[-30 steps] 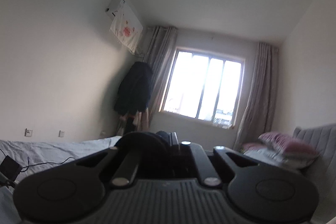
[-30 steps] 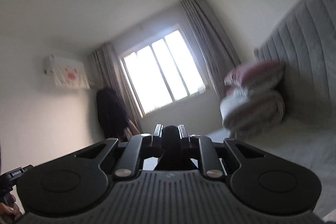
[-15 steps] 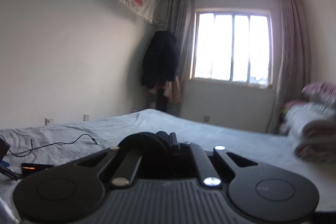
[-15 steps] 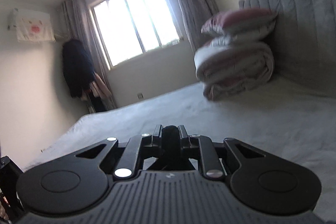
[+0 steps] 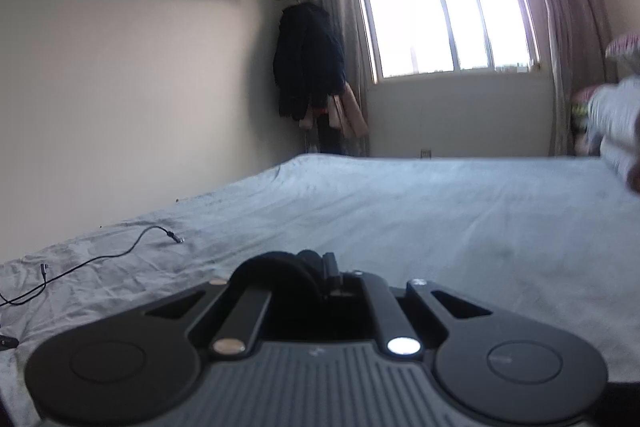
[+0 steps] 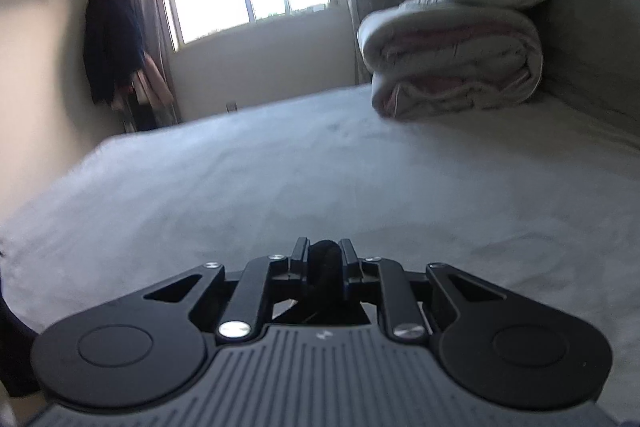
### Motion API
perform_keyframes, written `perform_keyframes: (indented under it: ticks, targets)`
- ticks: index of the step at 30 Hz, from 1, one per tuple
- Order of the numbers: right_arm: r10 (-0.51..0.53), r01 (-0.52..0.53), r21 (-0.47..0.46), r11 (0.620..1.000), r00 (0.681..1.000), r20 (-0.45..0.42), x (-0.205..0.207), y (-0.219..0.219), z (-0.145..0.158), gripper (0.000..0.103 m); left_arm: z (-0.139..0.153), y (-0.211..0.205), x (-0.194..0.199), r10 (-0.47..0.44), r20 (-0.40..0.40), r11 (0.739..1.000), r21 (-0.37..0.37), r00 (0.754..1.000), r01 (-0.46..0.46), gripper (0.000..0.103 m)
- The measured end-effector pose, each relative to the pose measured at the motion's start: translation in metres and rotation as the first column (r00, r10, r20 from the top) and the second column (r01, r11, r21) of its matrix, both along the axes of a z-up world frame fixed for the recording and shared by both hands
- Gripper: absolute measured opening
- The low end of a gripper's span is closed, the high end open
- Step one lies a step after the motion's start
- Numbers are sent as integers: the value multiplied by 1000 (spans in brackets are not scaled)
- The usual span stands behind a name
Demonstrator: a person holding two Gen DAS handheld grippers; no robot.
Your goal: Fold clothes
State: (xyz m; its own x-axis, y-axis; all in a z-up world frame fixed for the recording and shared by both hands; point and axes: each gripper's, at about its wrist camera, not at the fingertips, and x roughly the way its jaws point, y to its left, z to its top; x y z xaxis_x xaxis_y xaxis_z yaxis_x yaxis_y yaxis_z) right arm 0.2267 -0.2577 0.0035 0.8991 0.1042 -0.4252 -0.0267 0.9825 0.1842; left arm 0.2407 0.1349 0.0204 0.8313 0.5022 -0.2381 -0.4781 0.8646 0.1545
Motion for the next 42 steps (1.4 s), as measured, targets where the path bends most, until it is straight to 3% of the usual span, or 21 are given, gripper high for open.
perform_keyframes:
  ticks: [6, 10, 12, 14, 21, 25, 37, 42]
  targets:
    - [9, -11, -33, 999, 998, -63, 18, 6, -34, 19, -37, 2, 25, -4, -114, 1000, -2, 993, 4, 4]
    - [23, -25, -11, 1000, 991, -135, 24, 6, -44, 27, -53, 0, 39, -67, -232, 998, -15, 970, 65, 8]
    - [29, -29, 5, 1000, 988, -150, 18, 4, -41, 46, -54, 0, 37, -90, -257, 996, -26, 962, 86, 16]
    - [34, -29, 32, 999, 988, -154, 11, -2, -31, 56, -50, 2, 32, -124, -288, 992, -64, 950, 110, 30]
    - [53, -39, 71, 997, 979, -196, -28, -30, 0, 57, -27, 3, -7, -219, -334, 968, -192, 917, 161, 52]
    - [46, -39, 33, 999, 970, -239, -58, -43, 6, 56, -20, 1, -41, -279, -340, 939, -293, 898, 181, 55]
    - [87, -93, 3, 996, 925, -370, -131, -60, 1, 56, -34, -20, -133, -389, -408, 877, -439, 826, 196, 57]
    - [110, -124, -4, 992, 899, -425, -159, -65, -2, 56, -43, -21, -164, -408, -423, 843, -516, 809, 155, 60]
